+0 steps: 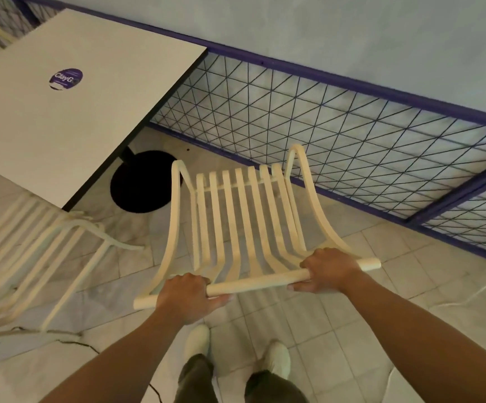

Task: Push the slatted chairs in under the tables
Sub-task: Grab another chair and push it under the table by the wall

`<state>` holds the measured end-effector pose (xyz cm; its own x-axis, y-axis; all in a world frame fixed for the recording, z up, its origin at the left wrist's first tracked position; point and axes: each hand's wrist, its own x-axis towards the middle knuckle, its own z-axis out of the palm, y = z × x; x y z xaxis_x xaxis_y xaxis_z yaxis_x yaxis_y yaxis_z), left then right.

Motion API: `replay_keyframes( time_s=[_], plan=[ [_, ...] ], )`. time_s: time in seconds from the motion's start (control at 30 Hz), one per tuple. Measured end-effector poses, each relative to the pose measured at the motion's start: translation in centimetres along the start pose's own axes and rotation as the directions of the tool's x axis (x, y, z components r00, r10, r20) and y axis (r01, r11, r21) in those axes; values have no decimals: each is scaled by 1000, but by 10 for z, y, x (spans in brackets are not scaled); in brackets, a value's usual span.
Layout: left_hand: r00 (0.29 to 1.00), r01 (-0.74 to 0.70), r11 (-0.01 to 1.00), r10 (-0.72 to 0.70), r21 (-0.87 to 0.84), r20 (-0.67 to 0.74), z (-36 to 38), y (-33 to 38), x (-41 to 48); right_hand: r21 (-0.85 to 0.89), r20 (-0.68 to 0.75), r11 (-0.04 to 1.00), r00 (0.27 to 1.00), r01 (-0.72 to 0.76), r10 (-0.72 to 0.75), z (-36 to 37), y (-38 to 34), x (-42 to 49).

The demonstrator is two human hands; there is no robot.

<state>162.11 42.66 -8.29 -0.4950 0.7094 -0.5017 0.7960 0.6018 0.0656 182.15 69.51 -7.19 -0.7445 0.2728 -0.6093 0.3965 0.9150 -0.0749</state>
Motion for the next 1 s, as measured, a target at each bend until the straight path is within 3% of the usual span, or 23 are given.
replay_keyframes(
  time_s=[0.23, 0.63, 1.0],
  plan=[
    [998, 30, 993, -37, 116, 57, -3, 11, 9, -13, 38, 1000, 999, -3, 3, -6, 4, 7],
    [999, -4, 994, -2, 109, 51, 1, 6, 9, -22, 37, 997, 997, -68, 68, -11, -7, 1],
    [996, 50, 998, -52, 25, 69, 0, 16, 6, -29, 47, 999, 999, -19, 20, -14, 5, 1]
  ],
)
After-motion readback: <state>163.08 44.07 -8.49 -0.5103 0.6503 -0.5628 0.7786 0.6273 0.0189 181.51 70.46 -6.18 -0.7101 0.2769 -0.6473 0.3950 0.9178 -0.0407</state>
